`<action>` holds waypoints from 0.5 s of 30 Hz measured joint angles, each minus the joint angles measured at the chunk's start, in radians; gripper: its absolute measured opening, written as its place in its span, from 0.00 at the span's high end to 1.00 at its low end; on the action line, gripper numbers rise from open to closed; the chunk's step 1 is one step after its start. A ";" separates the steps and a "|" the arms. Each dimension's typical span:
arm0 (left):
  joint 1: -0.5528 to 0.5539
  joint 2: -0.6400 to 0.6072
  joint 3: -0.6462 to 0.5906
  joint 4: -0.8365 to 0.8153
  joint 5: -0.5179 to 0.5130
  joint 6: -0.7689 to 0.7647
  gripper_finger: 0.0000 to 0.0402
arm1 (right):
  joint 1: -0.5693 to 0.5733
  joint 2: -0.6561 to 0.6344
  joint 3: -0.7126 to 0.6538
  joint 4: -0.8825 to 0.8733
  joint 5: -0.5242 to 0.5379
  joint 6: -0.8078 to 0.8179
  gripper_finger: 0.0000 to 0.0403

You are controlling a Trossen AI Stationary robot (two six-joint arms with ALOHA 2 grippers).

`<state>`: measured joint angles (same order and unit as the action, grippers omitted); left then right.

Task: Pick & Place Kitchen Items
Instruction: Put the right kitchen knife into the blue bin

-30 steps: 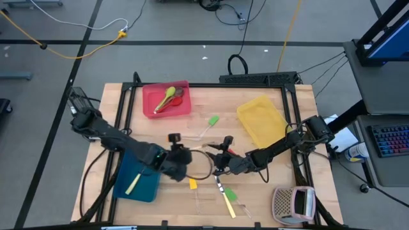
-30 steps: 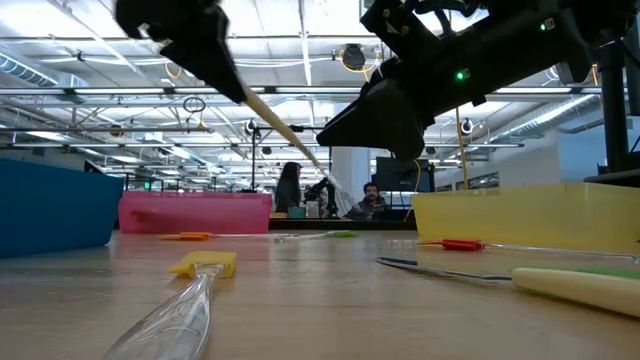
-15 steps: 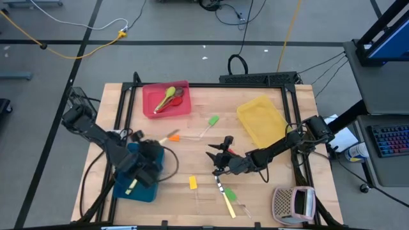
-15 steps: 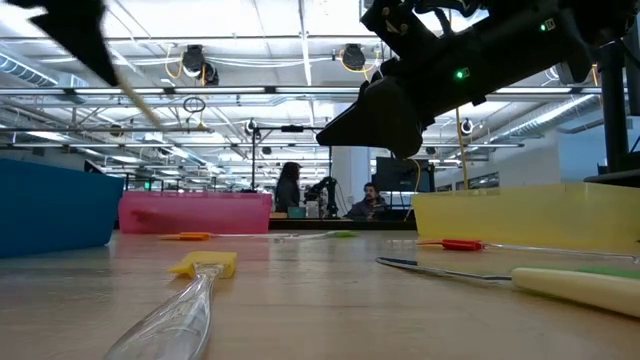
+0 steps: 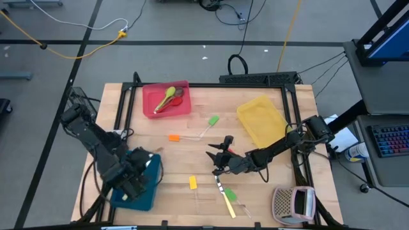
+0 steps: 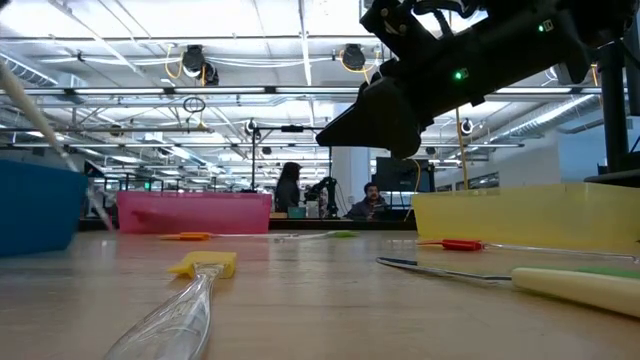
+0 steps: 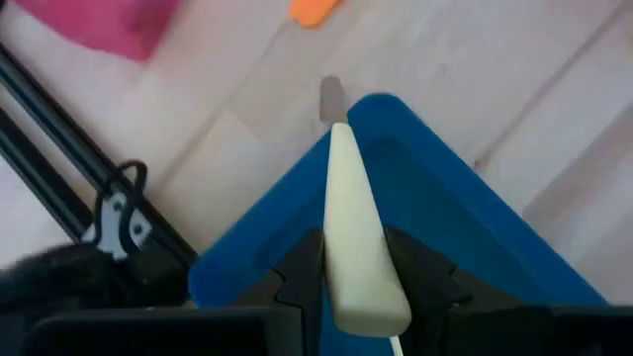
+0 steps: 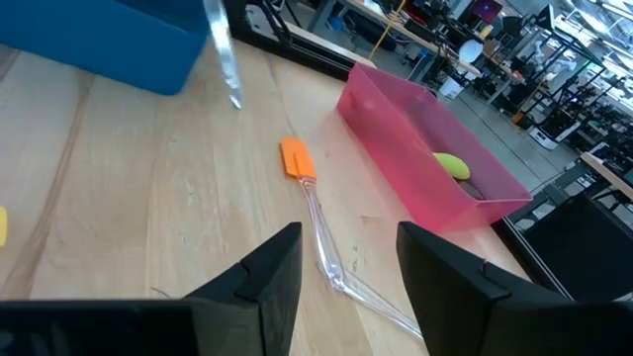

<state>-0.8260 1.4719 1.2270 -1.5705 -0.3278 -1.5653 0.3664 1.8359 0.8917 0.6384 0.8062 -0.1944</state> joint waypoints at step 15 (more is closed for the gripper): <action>-0.102 0.000 0.105 -0.002 -0.021 -0.083 0.78 | -0.004 0.000 0.000 0.000 0.000 0.000 0.60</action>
<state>-0.9277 1.4715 1.3318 -1.5723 -0.3490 -1.6486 0.3624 1.8359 0.8917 0.6384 0.8059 -0.1941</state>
